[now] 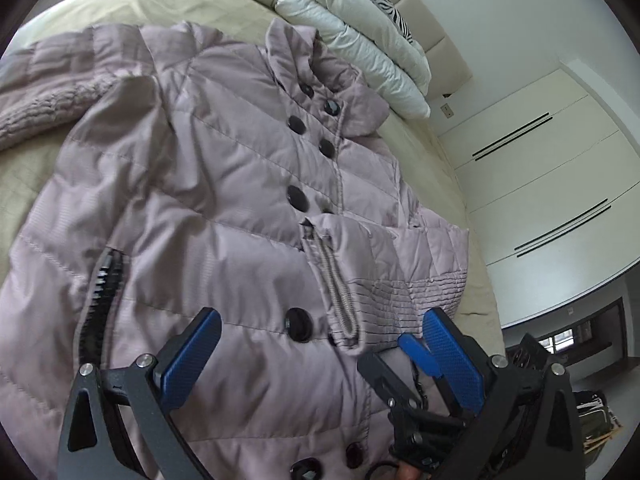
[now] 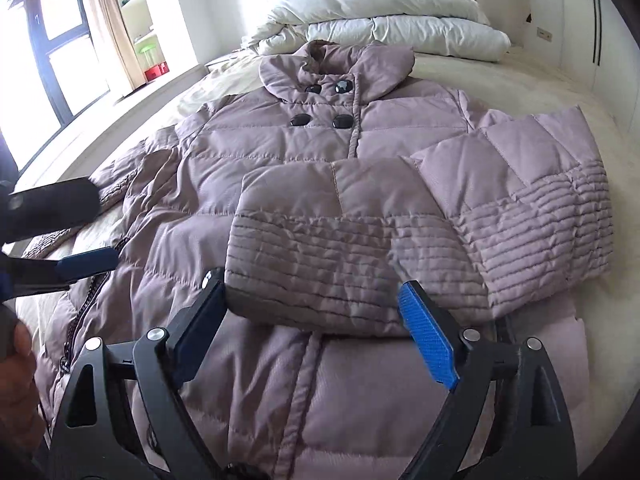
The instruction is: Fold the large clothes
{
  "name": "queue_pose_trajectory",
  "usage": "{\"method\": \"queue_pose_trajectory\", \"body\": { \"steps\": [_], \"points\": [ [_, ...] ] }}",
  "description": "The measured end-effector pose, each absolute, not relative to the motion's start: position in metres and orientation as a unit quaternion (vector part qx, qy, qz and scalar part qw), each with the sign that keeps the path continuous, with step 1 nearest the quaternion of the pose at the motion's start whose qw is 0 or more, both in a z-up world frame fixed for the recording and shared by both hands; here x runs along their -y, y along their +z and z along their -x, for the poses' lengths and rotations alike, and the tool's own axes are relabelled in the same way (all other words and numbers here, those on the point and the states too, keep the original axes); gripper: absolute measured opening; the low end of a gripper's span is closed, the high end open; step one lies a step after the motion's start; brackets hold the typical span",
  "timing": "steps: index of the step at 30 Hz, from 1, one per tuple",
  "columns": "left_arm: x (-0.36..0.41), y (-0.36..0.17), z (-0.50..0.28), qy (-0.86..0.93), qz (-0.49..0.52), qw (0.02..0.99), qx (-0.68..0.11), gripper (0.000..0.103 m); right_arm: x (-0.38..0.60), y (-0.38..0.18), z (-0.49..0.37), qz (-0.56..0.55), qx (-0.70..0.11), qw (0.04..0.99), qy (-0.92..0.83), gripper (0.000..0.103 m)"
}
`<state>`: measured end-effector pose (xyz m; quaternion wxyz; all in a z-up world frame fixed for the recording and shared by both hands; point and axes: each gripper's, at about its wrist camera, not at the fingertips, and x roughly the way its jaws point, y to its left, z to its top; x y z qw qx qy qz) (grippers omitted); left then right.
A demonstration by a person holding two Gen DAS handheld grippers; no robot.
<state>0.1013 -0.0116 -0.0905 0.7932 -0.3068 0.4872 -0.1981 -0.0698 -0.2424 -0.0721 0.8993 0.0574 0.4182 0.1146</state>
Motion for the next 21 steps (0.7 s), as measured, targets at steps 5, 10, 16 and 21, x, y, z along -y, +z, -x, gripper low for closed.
{"method": "queue_pose_trajectory", "body": {
  "steps": [5,10,16,21],
  "points": [
    [0.048,-0.097,-0.128,-0.236,0.313,0.766,-0.510,0.102,0.290,-0.081,0.073,-0.205,-0.403,0.883,0.126,0.088],
    [0.073,-0.115,-0.149,-0.236,0.315,0.740,-0.546,0.086,0.332,-0.099,0.076,-0.310,-0.397,0.857,0.113,0.088],
    [0.079,-0.134,-0.159,-0.214,0.315,0.730,-0.568,0.032,0.331,-0.115,0.071,-0.323,-0.397,0.851,0.116,0.088],
    [0.072,-0.119,-0.163,-0.222,0.309,0.745,-0.548,0.019,0.331,-0.118,0.070,-0.326,-0.393,0.851,0.124,0.088]
  ]
}}
